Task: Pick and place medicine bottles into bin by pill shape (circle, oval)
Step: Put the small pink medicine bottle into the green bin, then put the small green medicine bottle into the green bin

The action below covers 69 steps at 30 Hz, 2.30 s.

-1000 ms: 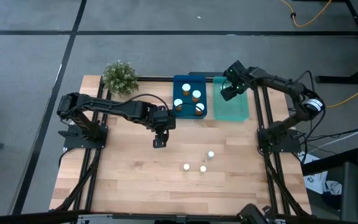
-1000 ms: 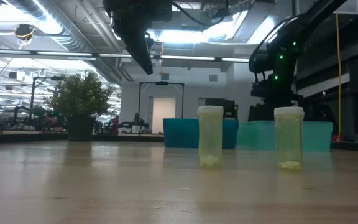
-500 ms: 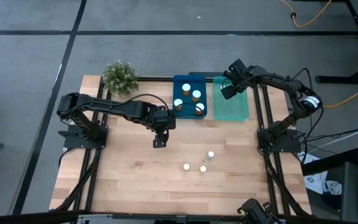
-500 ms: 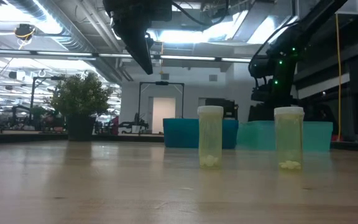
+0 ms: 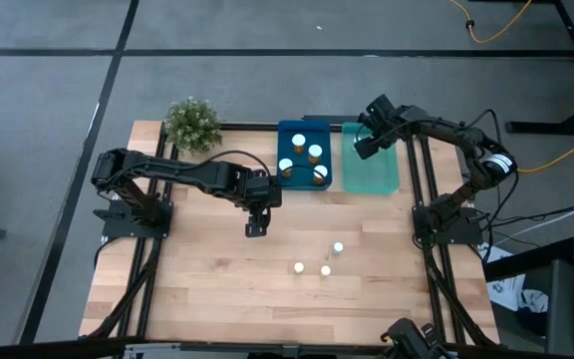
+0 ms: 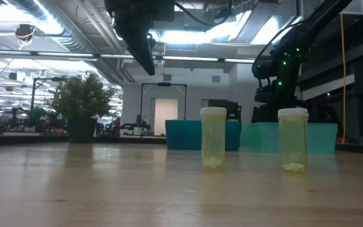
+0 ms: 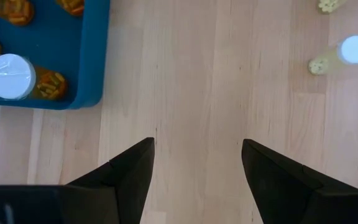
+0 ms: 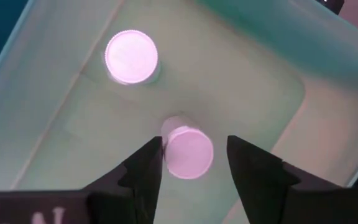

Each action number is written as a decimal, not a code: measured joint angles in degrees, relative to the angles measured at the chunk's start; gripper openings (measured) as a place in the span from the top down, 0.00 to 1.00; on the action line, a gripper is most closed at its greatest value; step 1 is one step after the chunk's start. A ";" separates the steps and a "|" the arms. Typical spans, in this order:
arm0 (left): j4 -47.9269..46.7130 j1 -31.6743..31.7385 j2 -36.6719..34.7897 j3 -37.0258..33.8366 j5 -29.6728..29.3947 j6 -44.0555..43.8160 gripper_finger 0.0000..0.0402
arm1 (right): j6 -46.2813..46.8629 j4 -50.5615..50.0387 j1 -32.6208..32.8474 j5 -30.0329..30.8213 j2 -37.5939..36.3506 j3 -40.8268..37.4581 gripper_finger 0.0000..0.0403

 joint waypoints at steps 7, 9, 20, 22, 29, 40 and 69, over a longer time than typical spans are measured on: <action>-0.01 0.00 0.00 0.00 0.01 0.02 0.42 | 0.22 -0.93 0.00 -0.05 -2.07 1.35 0.54; -0.01 0.00 0.00 0.00 0.00 0.02 0.42 | 1.10 -1.41 0.05 -0.50 -3.48 2.24 0.54; 0.01 0.00 0.00 0.00 0.01 -0.03 0.42 | 6.24 -12.02 11.10 -3.16 -14.77 2.91 0.54; 0.00 0.00 0.00 0.00 0.01 -0.05 0.42 | 7.91 -12.62 15.87 -1.86 -17.41 2.07 0.54; 0.01 -0.07 0.00 0.00 0.01 -0.44 0.42 | 16.41 -12.65 35.21 1.31 -26.37 -5.26 0.54; -0.90 -1.11 0.00 0.00 -0.10 0.01 0.42 | 30.42 -10.20 53.71 3.19 -30.32 -14.89 0.54; 45.46 -3.21 -54.21 -58.16 -24.18 -3.07 0.42 | 31.89 -5.44 56.89 6.10 -30.29 -15.08 0.54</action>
